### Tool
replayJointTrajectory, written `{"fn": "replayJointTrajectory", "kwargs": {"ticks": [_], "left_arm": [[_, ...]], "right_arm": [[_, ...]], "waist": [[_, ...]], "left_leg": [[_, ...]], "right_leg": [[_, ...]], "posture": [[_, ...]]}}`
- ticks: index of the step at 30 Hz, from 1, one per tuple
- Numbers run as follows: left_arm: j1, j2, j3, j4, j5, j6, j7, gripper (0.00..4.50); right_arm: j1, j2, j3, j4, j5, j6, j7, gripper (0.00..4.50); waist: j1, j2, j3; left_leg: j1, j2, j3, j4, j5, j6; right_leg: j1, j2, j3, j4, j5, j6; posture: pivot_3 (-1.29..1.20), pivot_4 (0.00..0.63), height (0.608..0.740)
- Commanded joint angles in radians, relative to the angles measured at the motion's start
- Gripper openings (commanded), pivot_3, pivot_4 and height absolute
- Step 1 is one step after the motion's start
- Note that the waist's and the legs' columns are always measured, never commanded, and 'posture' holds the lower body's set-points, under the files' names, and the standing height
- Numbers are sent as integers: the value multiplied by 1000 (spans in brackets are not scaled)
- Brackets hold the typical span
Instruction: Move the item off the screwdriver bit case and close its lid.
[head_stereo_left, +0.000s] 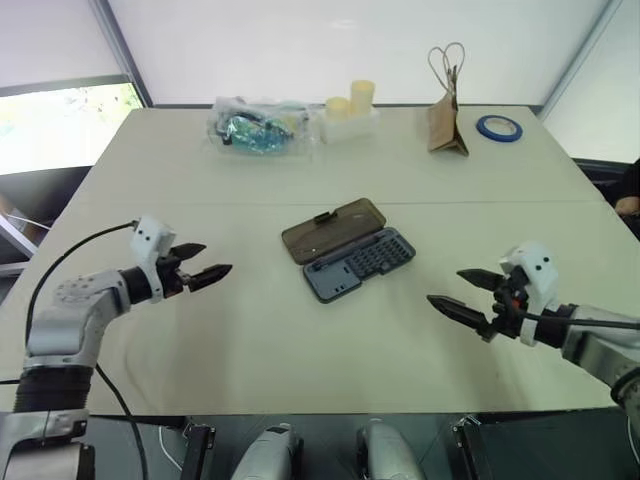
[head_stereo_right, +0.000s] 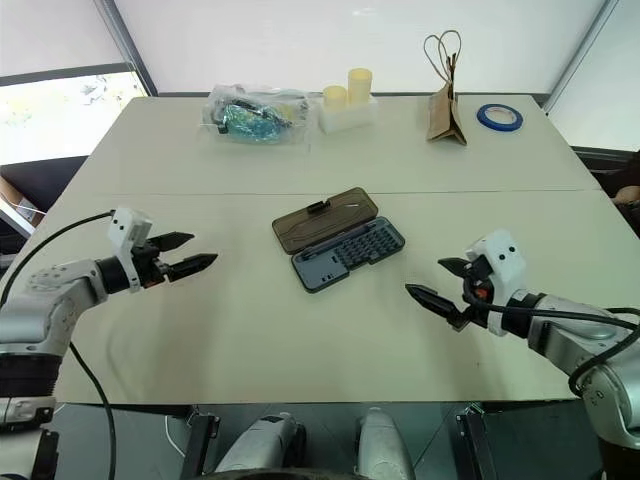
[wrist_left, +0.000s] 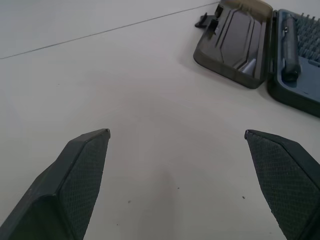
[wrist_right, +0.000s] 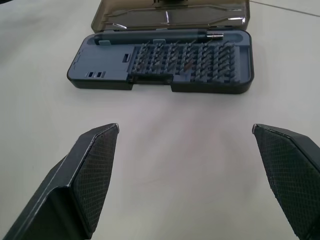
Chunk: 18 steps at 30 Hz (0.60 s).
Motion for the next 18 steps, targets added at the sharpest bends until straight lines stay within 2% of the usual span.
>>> {"fn": "replayJointTrajectory", "kwargs": {"ticks": [1, 18], "left_arm": [[3, 4, 28, -31, -11, -17, 2, 4500], [-34, -18, 23, 31, 5, -55, 7, 4500]], "right_arm": [[-8, -1, -1, -9, -6, -22, -3, 4417], [19, -7, 0, -5, -34, -47, -6, 4417]], "waist": [[0, 0, 0], [-1, 0, 0]], "left_leg": [[0, 0, 0, 0, 0, 0], [0, 0, 0, 0, 0, 0]], "right_leg": [[0, 0, 0, 0, 0, 0], [0, 0, 0, 0, 0, 0]], "posture": [[0, 150, 740], [0, 150, 740]]}}
